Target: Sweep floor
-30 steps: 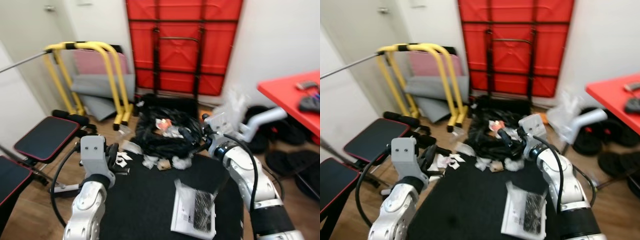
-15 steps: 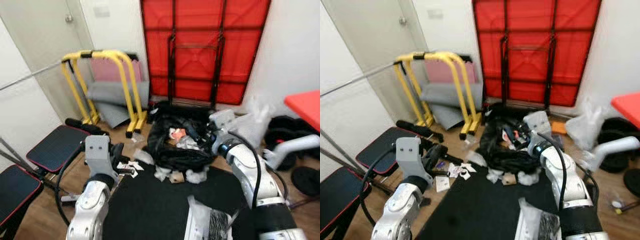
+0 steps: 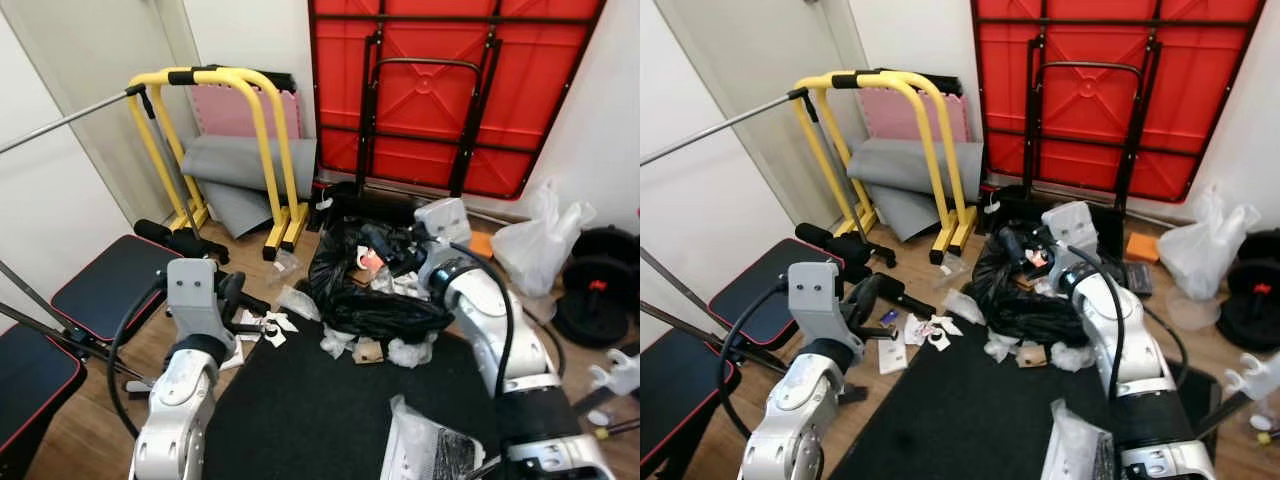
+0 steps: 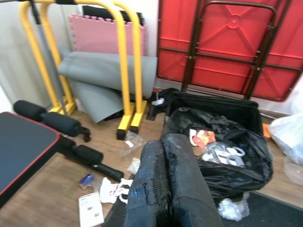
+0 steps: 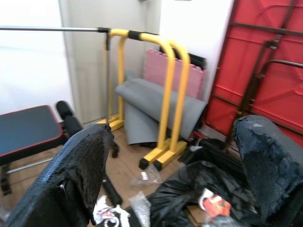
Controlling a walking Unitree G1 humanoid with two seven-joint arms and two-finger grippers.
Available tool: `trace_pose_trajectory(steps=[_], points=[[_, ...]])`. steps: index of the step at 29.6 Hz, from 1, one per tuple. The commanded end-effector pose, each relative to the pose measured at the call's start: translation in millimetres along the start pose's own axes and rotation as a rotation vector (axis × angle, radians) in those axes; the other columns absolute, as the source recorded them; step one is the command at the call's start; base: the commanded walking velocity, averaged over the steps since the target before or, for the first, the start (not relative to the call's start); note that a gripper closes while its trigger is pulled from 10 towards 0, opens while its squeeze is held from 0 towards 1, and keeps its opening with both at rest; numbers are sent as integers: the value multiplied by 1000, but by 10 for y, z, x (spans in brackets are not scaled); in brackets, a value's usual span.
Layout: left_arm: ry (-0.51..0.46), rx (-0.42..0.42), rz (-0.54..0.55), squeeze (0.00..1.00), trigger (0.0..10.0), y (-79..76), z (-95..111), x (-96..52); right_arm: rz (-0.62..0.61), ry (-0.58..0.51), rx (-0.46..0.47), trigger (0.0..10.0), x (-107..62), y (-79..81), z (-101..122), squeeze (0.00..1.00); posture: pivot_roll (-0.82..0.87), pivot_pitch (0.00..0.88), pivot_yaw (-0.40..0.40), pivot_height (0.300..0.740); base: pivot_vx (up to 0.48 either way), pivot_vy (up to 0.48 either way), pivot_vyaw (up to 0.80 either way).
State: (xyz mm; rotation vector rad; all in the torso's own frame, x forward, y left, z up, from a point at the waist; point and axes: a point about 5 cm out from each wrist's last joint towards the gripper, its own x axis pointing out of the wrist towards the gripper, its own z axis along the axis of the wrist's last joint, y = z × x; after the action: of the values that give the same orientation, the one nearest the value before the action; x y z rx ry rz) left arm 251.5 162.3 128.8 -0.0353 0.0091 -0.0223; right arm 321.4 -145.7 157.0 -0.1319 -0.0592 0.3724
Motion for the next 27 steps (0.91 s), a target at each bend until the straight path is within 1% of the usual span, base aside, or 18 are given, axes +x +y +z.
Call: trace_pose_trajectory(steps=[1, 4, 7, 12, 15, 20, 27], points=[[12, 7, 9, 0, 10000, 34, -32, -14, -24, 17, -14, 10000, 5, -29, -20, 0, -123, 0, -11, 740, 0, 0, -413], [11, 8, 8, 0, 10000, 37, -32, -13, -26, 28, -24, 10000, 14, -32, -27, 0, -123, 0, -11, 740, 0, 0, -413], [9, 10, 7, 0, 10000, 40, -29, -11, -33, 27, -16, 10000, 18, -42, -27, 0, -123, 0, -10, 740, 0, 0, -800], [-1, 12, 2, 0, 10000, 40, -17, -9, 24, -26, 23, 10000, 27, 45, 74, 0, -125, 0, -9, 740, 0, 0, -800], [-3, 11, 0, 0, 10000, 38, -14, -7, 36, -34, 30, 10000, 27, 67, 87, 0, -125, 0, -9, 740, 0, 0, -800], [-10, 13, -15, 0, 10000, 24, -4, -8, 78, -56, 26, 10000, 10, 150, 103, 0, -126, 0, -10, 740, 0, -242, 0], [-12, 10, -18, 0, 10000, 15, -5, -5, 87, -49, 15, 10000, 19, 160, 98, 0, -127, 0, -15, 740, 0, -365, 0]])
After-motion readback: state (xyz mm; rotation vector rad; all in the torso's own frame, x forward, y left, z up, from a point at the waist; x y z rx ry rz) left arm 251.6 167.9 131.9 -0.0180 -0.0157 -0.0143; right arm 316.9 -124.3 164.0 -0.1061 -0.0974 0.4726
